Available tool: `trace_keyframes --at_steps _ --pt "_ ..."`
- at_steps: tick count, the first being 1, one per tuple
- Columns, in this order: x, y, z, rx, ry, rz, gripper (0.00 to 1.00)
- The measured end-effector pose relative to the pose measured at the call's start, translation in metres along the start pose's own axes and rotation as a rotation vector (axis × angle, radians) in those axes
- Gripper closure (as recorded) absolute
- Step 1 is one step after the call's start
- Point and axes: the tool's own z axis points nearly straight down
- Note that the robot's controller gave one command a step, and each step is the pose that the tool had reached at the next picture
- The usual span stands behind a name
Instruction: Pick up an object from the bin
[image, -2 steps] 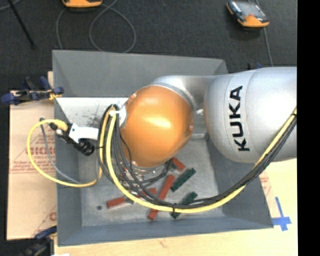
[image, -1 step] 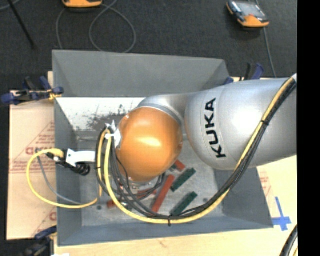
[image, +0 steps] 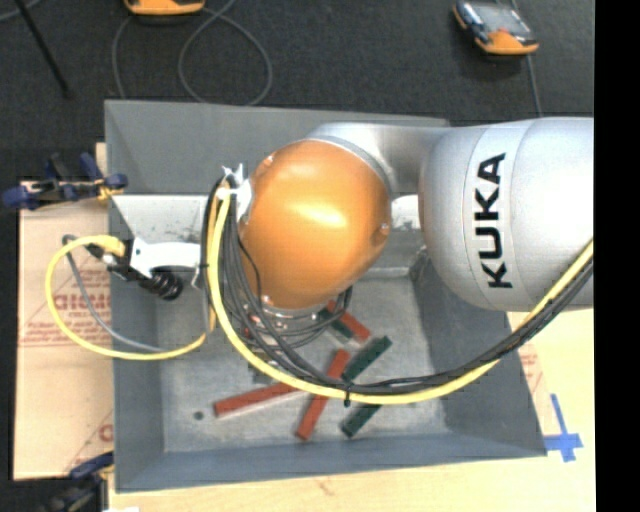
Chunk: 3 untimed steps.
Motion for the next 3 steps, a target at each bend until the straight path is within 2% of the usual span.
trace_keyframes --at_steps 1,2,3 --pt "-0.017 -0.021 0.094 -0.005 -0.014 -0.12 1.0" --pt "-0.015 -0.021 0.09 -0.004 -0.009 -0.113 0.0" --pt "-0.007 0.012 0.188 0.004 0.005 -0.111 0.0"
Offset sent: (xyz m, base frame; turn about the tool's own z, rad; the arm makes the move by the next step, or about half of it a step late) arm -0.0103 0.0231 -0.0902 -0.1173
